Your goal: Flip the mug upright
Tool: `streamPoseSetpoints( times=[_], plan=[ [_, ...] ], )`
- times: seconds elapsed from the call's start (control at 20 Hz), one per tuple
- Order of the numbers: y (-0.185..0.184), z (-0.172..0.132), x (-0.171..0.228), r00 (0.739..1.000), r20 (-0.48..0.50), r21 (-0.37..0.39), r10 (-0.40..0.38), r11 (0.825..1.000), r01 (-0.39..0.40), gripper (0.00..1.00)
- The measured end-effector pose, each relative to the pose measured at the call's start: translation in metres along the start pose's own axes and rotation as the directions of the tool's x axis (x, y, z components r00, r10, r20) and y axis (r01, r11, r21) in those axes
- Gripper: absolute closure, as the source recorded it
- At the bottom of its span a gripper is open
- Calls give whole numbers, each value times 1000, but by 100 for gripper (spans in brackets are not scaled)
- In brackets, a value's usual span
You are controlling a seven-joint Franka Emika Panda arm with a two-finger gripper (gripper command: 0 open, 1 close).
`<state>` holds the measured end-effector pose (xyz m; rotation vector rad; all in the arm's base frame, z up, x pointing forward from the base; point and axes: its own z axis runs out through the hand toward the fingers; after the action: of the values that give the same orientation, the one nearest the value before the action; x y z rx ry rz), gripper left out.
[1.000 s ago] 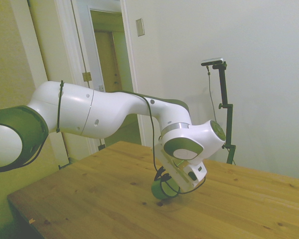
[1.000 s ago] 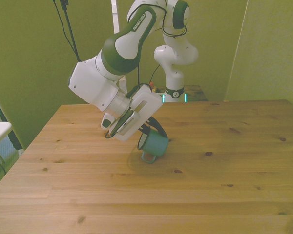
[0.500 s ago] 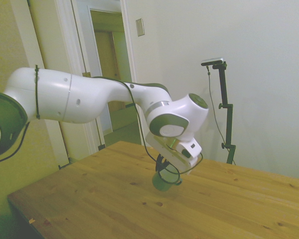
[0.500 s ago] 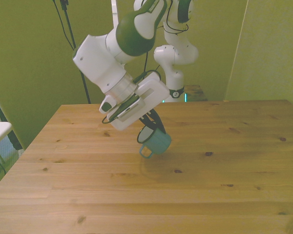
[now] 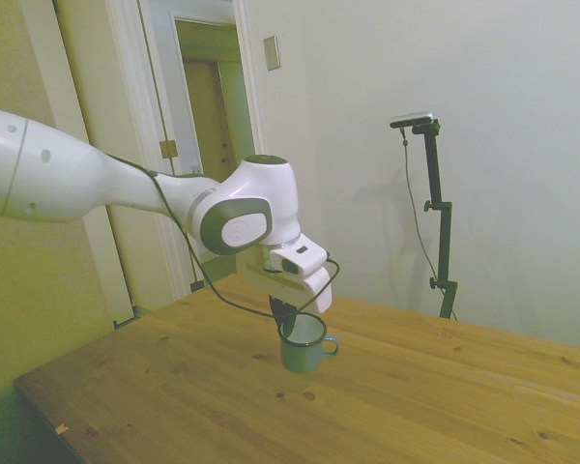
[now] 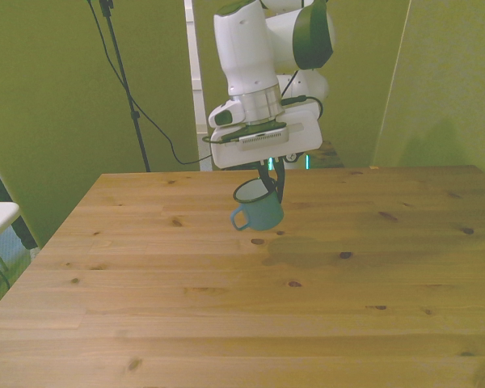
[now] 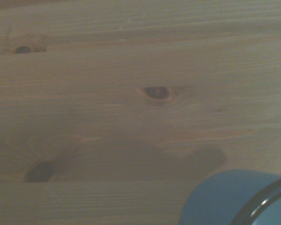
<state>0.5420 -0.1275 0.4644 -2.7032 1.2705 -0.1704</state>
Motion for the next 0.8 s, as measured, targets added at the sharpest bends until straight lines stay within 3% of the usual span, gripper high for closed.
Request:
streamPoseSetpoints(
  times=[0.35,0.8],
  plan=[
    [-17,29,-43,997,-74,-77,13,997,-19,100],
    [-25,68,-46,995,-89,-113,38,992,-48,100]
  ],
)
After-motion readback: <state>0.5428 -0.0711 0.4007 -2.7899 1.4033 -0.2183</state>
